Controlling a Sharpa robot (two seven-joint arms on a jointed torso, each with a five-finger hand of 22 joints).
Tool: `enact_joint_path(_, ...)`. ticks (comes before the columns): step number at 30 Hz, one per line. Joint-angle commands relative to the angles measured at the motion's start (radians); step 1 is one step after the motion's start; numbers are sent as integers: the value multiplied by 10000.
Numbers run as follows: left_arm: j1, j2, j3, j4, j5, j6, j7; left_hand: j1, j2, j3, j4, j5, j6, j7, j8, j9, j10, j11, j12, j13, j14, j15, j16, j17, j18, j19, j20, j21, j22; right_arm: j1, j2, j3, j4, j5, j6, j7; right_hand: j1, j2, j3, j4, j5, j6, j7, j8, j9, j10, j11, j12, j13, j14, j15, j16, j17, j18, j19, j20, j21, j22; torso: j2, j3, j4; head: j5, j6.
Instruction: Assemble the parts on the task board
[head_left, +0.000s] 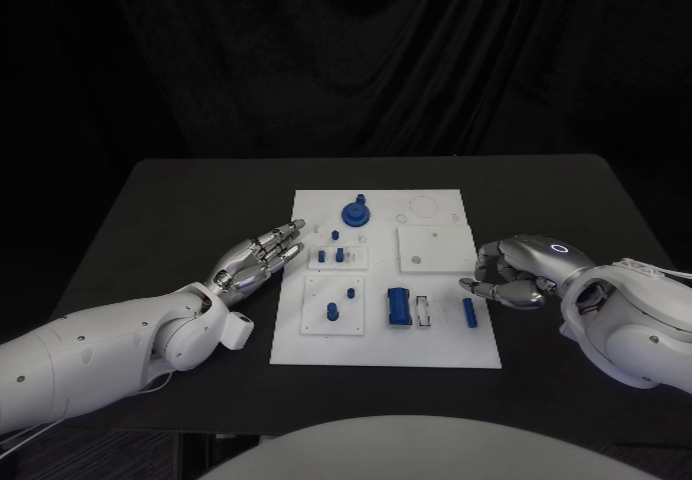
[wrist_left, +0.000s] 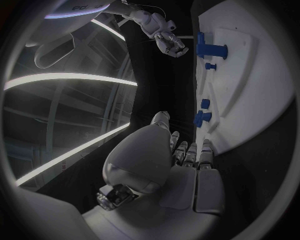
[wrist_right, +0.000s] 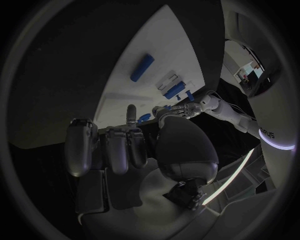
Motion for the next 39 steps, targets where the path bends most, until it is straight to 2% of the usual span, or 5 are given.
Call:
enact_joint_path(1,-18,-53,2,118,-500,-928,1726,-11,-134,-37,59,33,232,-12,77,18,53,-253,24,16,-2,-316,-36,-16,97,-6,-306,23,7,18,-160,0,84,421,793,-863,263,-131,173,21,637,262,6,-380,-104,1058,12,27,2633,953,-23,-50,2159,-100,358,-13,33,2056,8,-5,-2,-12,0)
enact_joint_path(2,-18,-80,2,161,-615,-1040,1816,-42,-190,-78,66,28,302,-52,74,19,70,-319,25,18,-2,-435,-36,-16,55,-13,-477,17,-6,17,-201,-1,89,487,872,-924,561,-234,352,-63,1244,373,14,-594,-141,1058,20,27,2633,953,-22,-51,2157,-100,356,-12,36,2056,12,-6,0,-23,0)
enact_joint_path(11,-11,-478,7,664,-1377,-1725,2257,-52,-322,-154,64,91,506,-98,60,26,155,-518,36,30,-2,-671,-36,-16,-156,-58,-920,-17,-88,-52,-265,-7,100,741,1497,-1616,782,-447,438,-85,1163,485,48,-867,-130,1058,39,27,2633,940,-2,-77,2096,-98,349,7,26,2050,22,5,-8,-143,0)
enact_joint_path(27,-6,-916,7,974,-1490,-1895,2368,-54,-302,-148,72,106,535,-73,42,25,155,-473,36,30,-2,-562,-36,-16,-194,-84,-821,-35,-123,-574,237,-11,97,293,1331,-2002,752,-433,380,20,50,746,42,-1134,40,1058,40,27,2633,919,2,-122,1988,-123,398,18,147,2086,20,23,-37,-168,0)
enact_joint_path(39,-8,-835,4,792,-1492,-1576,2116,-67,-202,-102,71,68,349,-18,-29,2,55,-301,18,12,-2,-280,-36,-16,42,-79,-274,-29,-114,-698,560,-10,-6,-135,1256,-2100,503,-342,209,56,-745,899,3,-1280,207,1058,7,27,2633,909,-29,-151,1906,-136,439,-9,228,2105,31,28,2,-224,0)
